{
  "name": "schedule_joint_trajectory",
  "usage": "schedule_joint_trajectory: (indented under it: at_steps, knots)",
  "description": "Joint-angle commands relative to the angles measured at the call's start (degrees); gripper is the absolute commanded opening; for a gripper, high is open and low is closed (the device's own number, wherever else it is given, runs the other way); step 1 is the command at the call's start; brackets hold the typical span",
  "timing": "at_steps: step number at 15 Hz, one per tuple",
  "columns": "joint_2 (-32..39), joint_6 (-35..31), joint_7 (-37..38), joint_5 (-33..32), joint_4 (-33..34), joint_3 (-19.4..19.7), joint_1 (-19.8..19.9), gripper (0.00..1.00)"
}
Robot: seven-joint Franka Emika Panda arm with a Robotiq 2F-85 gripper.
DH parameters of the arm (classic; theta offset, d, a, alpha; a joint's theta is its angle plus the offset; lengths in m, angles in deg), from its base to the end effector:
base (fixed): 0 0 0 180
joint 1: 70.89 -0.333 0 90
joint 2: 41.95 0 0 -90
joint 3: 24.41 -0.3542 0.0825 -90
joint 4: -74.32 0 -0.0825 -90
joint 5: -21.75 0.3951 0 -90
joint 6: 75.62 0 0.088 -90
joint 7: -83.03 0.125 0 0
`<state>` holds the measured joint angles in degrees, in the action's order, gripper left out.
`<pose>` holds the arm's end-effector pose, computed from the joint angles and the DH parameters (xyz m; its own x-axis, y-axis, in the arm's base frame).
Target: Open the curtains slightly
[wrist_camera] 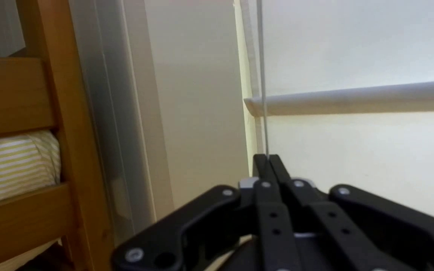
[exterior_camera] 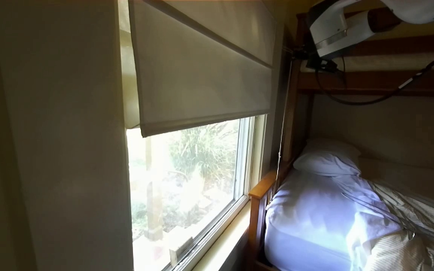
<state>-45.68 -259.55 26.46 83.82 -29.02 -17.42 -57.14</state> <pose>0.5181 -0.2904 0.7309 0.0847 -0.1416 0.9863 -0.4193 -0.9030 -0.0937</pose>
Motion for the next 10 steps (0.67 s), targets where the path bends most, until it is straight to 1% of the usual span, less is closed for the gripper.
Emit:
schedule_joint_trajectory:
  at_steps: [1, 4, 7, 10]
  knots:
    - [0.0, 0.0, 0.0, 0.0, 0.0, 0.0, 0.1, 0.02]
    - [0.2, 0.4, -0.1, 0.2, -0.5, 0.1, 0.1, 0.00]
    - [2.3, 1.0, -0.9, 4.7, -2.1, -0.2, -1.0, 0.00]
    - [5.0, -1.0, -1.1, 9.1, -5.0, -1.5, -2.2, 0.00]
